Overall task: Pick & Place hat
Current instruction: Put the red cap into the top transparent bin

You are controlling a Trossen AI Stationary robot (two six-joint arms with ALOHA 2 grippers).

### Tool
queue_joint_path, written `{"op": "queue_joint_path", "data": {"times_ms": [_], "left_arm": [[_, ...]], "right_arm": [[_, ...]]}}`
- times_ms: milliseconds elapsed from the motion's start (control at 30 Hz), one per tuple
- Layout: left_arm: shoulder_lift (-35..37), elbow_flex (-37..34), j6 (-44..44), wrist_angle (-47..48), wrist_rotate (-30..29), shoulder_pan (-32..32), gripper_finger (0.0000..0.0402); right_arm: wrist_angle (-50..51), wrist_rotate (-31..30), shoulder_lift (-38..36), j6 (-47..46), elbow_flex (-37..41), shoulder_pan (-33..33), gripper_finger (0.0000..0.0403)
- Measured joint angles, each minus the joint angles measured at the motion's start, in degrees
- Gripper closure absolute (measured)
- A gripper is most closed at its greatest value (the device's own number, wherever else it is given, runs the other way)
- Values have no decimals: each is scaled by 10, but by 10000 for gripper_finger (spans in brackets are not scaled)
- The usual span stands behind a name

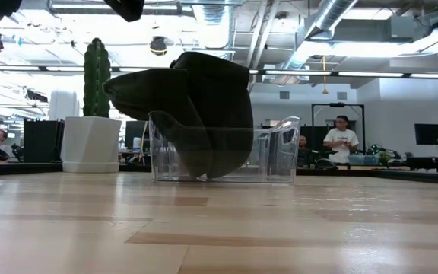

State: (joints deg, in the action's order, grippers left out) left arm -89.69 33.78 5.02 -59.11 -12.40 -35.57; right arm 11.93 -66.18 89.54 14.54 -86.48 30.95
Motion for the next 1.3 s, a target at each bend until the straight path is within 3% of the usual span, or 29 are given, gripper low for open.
{"op": "queue_joint_path", "data": {"times_ms": [233,467,700,933,1133,1300], "left_arm": [[0,0,0,-3,0,0,387],[0,0,0,-2,0,0,387],[0,0,0,-1,-2,0,387],[0,0,0,5,4,0,387],[0,0,0,4,2,0,387],[0,0,0,4,2,0,387]], "right_arm": [[-91,-66,105,69,0,10,343],[-363,-73,144,316,1,-21,343],[-642,-14,143,565,0,-51,343],[-794,61,143,665,-4,-92,343],[-760,69,145,600,-7,-121,343],[-515,57,148,414,1,-127,343]]}}
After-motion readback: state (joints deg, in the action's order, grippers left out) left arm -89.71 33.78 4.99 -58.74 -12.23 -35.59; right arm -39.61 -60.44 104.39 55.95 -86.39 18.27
